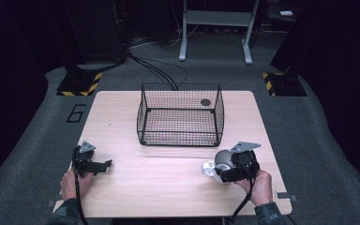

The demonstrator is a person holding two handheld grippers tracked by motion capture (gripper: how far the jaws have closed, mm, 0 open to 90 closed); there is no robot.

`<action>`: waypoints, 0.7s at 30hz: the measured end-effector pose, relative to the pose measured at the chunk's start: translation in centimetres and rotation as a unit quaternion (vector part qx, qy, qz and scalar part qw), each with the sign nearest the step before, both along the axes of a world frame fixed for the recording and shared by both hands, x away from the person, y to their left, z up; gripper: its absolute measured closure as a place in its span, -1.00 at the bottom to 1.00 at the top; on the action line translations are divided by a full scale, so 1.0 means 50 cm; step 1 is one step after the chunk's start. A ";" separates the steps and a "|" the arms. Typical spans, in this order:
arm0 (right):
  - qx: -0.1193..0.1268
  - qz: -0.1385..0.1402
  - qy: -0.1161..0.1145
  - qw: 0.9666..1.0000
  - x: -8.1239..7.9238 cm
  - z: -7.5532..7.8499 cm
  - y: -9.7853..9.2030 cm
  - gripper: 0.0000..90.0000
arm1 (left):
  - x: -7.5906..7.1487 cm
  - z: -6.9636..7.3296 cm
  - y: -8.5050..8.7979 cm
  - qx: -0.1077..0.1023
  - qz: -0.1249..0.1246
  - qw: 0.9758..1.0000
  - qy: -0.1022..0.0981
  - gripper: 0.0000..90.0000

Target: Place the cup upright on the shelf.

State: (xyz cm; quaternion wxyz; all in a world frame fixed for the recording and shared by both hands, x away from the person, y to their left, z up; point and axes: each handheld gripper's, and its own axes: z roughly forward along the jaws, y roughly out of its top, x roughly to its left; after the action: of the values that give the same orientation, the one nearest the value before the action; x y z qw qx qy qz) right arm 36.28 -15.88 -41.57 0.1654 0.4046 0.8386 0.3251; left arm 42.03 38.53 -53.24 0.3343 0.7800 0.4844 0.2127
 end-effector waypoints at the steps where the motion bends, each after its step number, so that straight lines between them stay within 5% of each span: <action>1: 0.001 -0.001 0.000 1.000 0.002 0.002 0.003 -0.87 | 0.000 0.000 0.000 0.000 0.000 1.000 0.000 -1.00; 21: 0.004 0.033 -0.012 0.999 0.046 0.045 0.056 -0.87 | 0.000 0.000 0.000 -0.001 0.000 1.000 0.000 -1.00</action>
State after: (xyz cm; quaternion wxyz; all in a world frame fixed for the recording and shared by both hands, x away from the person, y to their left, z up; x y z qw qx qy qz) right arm 38.59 -13.08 -39.31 0.1635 0.3731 0.8483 0.3383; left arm 42.03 38.52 -53.24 0.3347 0.7795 0.4848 0.2127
